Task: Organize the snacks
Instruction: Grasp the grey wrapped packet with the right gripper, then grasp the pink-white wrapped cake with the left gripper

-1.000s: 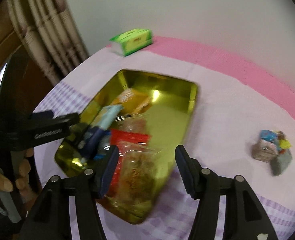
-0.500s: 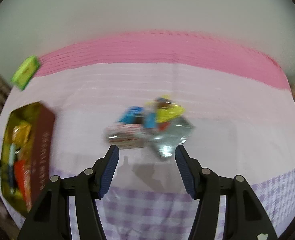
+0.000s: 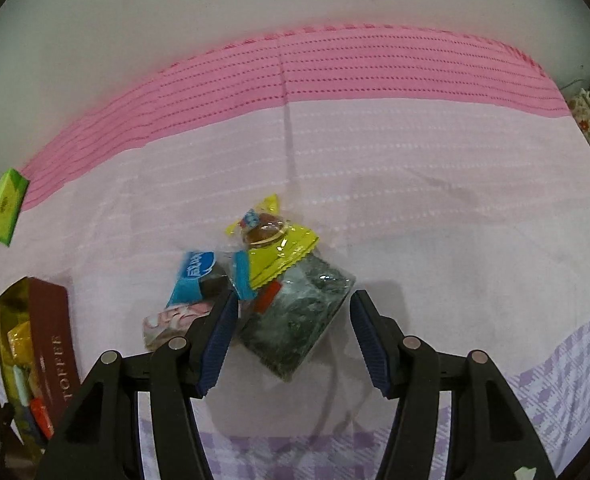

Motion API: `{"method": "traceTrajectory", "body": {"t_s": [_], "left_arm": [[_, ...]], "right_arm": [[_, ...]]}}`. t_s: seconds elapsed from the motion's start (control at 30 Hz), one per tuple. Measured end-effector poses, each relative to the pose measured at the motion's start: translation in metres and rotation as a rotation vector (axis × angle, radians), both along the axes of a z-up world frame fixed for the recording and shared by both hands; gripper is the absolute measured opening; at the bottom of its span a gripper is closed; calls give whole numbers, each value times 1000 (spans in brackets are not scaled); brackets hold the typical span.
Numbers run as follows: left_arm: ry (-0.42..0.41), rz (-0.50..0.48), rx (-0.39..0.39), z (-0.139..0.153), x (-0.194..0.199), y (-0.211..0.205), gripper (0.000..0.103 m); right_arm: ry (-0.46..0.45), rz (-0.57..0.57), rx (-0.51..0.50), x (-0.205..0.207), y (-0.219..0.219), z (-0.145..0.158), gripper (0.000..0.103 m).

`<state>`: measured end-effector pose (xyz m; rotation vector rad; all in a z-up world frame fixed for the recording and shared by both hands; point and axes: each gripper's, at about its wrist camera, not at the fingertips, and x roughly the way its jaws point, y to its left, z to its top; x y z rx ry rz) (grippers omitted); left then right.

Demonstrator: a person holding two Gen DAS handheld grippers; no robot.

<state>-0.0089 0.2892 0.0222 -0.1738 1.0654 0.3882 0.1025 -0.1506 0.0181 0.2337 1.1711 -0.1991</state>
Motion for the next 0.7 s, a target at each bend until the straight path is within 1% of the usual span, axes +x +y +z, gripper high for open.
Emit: {"method": "traceTrajectory", "body": {"t_s": [0.1,0.17,0.3,0.43,0.47,0.53,0.57,0.7], "left_arm": [[-1,-5,10,-1,1,-1,74],[-5,-11,19,0,2,-3,74],[-14,-30,44,0,3,-8,74],[-39,-54,68,3,3,-20,74],[-36,-56,67,5,4,-23,74],[-56,-88,36,12,4,-33,74],[-60,-100,34,15,6,-38,74],[-110,-191,81,35,13,-73,74]], "right_arm": [[0,7,-7,-1,-1,-7,47],[-7,18,-31,1,-3,-11,42],[-54,87,-106,-5,-1,-12,33],[-94,139,-98,-19,-8,-13,33],[-101,147,-95,-25,-11,-13,33],[-109,172,-95,-37,-16,-13,33],[-114,176,-94,-44,-20,-12,33],[-127,171,-81,-65,-34,-12,33]]}}
